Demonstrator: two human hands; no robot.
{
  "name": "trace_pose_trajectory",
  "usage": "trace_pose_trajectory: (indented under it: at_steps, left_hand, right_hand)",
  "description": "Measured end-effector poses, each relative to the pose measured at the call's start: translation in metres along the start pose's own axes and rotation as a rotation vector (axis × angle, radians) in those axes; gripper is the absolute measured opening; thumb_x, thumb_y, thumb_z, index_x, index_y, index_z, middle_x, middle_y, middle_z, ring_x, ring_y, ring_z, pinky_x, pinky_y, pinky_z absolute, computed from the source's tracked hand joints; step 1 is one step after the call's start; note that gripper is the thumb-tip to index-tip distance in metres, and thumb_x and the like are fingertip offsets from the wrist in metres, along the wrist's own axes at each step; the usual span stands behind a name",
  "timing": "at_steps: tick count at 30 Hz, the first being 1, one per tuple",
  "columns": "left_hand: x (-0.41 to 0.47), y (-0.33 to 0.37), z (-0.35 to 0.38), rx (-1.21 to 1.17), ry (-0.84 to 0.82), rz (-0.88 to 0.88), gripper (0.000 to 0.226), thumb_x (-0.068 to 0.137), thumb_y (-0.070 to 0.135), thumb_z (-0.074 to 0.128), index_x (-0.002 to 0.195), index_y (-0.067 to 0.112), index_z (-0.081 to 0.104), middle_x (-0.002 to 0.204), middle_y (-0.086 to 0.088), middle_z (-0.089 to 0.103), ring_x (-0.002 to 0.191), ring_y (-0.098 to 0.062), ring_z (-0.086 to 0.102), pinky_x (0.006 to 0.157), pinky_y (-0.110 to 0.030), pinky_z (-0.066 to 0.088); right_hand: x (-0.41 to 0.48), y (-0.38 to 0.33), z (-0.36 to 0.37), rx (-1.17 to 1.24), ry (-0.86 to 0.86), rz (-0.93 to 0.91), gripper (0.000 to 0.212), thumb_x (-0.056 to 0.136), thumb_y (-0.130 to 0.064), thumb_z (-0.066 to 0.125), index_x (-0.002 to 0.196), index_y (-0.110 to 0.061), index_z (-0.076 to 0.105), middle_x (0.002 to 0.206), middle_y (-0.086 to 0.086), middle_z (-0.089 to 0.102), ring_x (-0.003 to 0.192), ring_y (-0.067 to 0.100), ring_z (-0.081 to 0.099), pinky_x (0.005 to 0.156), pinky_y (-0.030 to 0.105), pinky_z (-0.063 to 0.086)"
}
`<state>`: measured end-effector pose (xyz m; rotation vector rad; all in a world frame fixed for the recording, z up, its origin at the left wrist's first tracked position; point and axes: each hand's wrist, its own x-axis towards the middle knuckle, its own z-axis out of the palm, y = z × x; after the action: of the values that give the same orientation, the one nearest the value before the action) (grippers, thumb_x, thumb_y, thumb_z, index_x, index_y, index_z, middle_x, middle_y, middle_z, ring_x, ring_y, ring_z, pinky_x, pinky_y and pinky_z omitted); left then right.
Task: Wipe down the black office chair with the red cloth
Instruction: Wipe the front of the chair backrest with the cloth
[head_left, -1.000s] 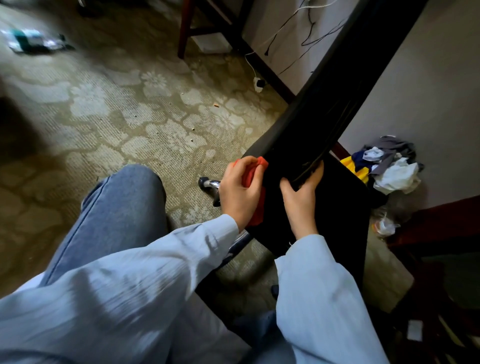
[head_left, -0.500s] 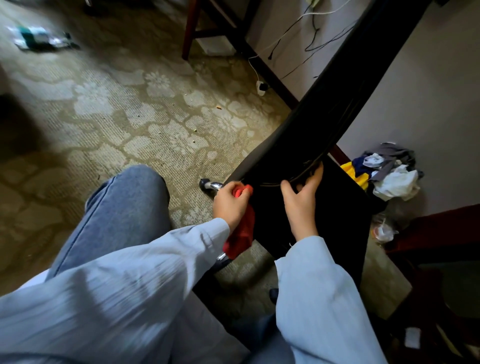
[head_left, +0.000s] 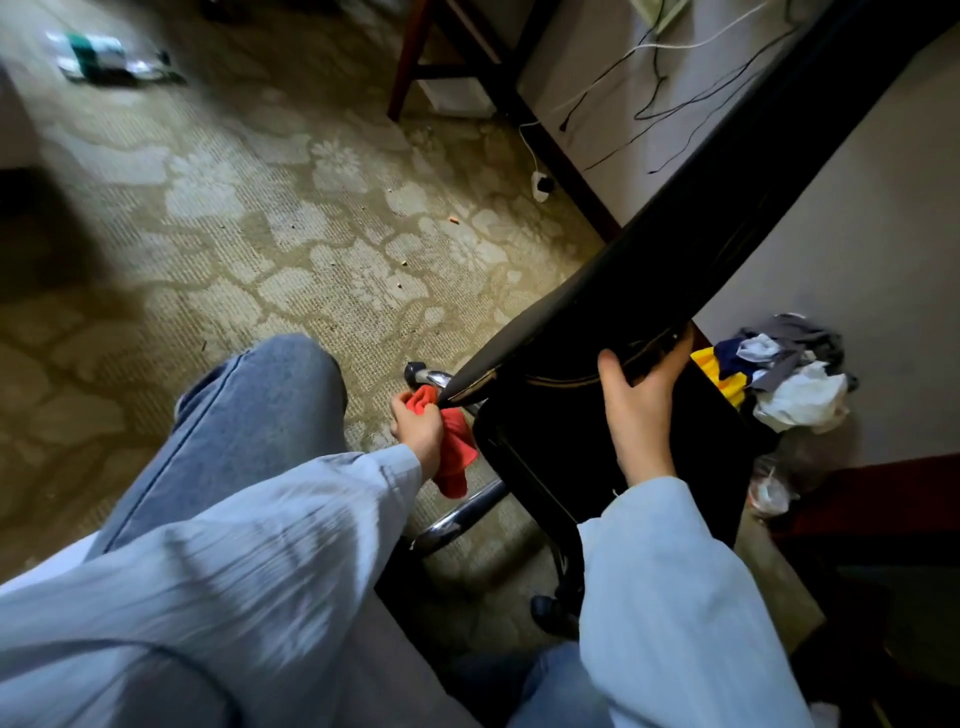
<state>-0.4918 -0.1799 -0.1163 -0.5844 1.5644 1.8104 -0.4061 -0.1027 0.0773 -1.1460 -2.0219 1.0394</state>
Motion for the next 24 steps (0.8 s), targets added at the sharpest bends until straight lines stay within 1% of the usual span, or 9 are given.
trace_pose_trajectory:
  at_steps: [2, 5, 9, 12, 15, 17, 20, 22, 24]
  left_hand:
    - [0.006, -0.001, 0.004, -0.037, -0.039, -0.085, 0.03, 0.087, -0.004, 0.039, 0.103, 0.021, 0.04, 0.092, -0.002, 0.054, 0.084, -0.019, 0.056, 0.082, -0.027, 0.045]
    - [0.001, 0.005, 0.012, -0.067, -0.144, -0.128, 0.023, 0.092, -0.006, 0.035, 0.098, 0.016, 0.038, 0.082, -0.008, 0.05, 0.051, -0.008, 0.05, 0.045, -0.019, 0.044]
    - [-0.017, 0.015, 0.021, -0.168, -0.226, -0.192, 0.033, 0.088, -0.011, 0.024, 0.104, 0.018, 0.026, 0.068, -0.006, 0.041, 0.033, -0.004, 0.04, 0.034, -0.013, 0.034]
    - [-0.028, 0.023, 0.025, -0.286, -0.3, -0.219, 0.032, 0.087, -0.012, 0.022, 0.09, 0.02, 0.024, 0.065, -0.004, 0.036, 0.032, -0.003, 0.038, 0.035, -0.011, 0.032]
    - [-0.04, 0.028, 0.025, -0.287, -0.334, -0.149, 0.03, 0.089, -0.01, 0.028, 0.102, 0.016, 0.027, 0.074, -0.005, 0.04, 0.045, -0.007, 0.043, 0.038, -0.013, 0.039]
    - [-0.045, 0.032, 0.023, -0.242, -0.382, -0.055, 0.032, 0.09, -0.008, 0.035, 0.113, 0.014, 0.031, 0.087, -0.007, 0.045, 0.059, -0.008, 0.048, 0.048, -0.016, 0.046]
    - [-0.052, 0.041, 0.021, -0.238, -0.488, 0.059, 0.034, 0.087, 0.0, 0.047, 0.114, 0.021, 0.042, 0.104, -0.007, 0.053, 0.085, -0.013, 0.056, 0.076, -0.025, 0.049]
    - [-0.045, 0.039, 0.019, -0.242, -0.409, 0.099, 0.033, 0.085, 0.0, 0.048, 0.111, 0.021, 0.043, 0.106, -0.005, 0.054, 0.095, -0.017, 0.056, 0.091, -0.036, 0.046]
    - [-0.028, 0.029, 0.014, -0.198, -0.2, 0.075, 0.035, 0.085, -0.003, 0.045, 0.112, 0.019, 0.04, 0.109, -0.008, 0.054, 0.099, -0.023, 0.057, 0.098, -0.042, 0.045]
  right_hand:
    - [0.002, 0.001, 0.002, -0.038, 0.022, -0.011, 0.081, 0.089, -0.015, 0.06, 0.149, -0.024, 0.006, 0.146, 0.006, 0.033, 0.133, 0.02, 0.037, 0.097, 0.016, 0.032]
    - [0.001, 0.003, 0.003, -0.082, 0.036, -0.036, 0.079, 0.09, -0.016, 0.059, 0.149, -0.021, 0.006, 0.146, 0.008, 0.034, 0.133, 0.021, 0.037, 0.087, 0.003, 0.028]
    - [0.002, -0.001, 0.001, -0.11, 0.019, -0.022, 0.079, 0.091, -0.016, 0.058, 0.149, -0.02, 0.006, 0.144, 0.01, 0.038, 0.128, 0.019, 0.041, 0.079, -0.002, 0.029]
    - [0.002, -0.003, 0.001, -0.112, 0.004, -0.029, 0.077, 0.091, -0.011, 0.057, 0.149, -0.02, 0.007, 0.142, 0.009, 0.04, 0.117, 0.008, 0.041, 0.072, -0.01, 0.029]
    - [0.003, -0.004, 0.0, -0.115, -0.007, -0.034, 0.075, 0.091, -0.008, 0.055, 0.149, -0.021, 0.009, 0.145, 0.007, 0.037, 0.129, 0.017, 0.04, 0.088, 0.001, 0.03]
    - [0.005, -0.005, 0.0, -0.108, -0.009, -0.025, 0.073, 0.092, -0.007, 0.054, 0.149, -0.022, 0.01, 0.146, 0.007, 0.037, 0.131, 0.021, 0.04, 0.094, 0.013, 0.032]
    - [0.008, -0.008, 0.002, -0.101, 0.003, -0.025, 0.071, 0.092, -0.005, 0.053, 0.149, -0.021, 0.012, 0.145, 0.008, 0.039, 0.128, 0.023, 0.044, 0.094, 0.017, 0.035]
    - [0.009, -0.009, 0.003, -0.11, 0.008, -0.036, 0.071, 0.092, -0.005, 0.052, 0.149, -0.019, 0.013, 0.144, 0.009, 0.04, 0.127, 0.023, 0.045, 0.092, 0.014, 0.036]
    - [0.01, -0.011, 0.005, -0.123, 0.004, -0.041, 0.07, 0.093, -0.005, 0.051, 0.149, -0.019, 0.012, 0.144, 0.009, 0.039, 0.128, 0.023, 0.045, 0.091, 0.013, 0.035]
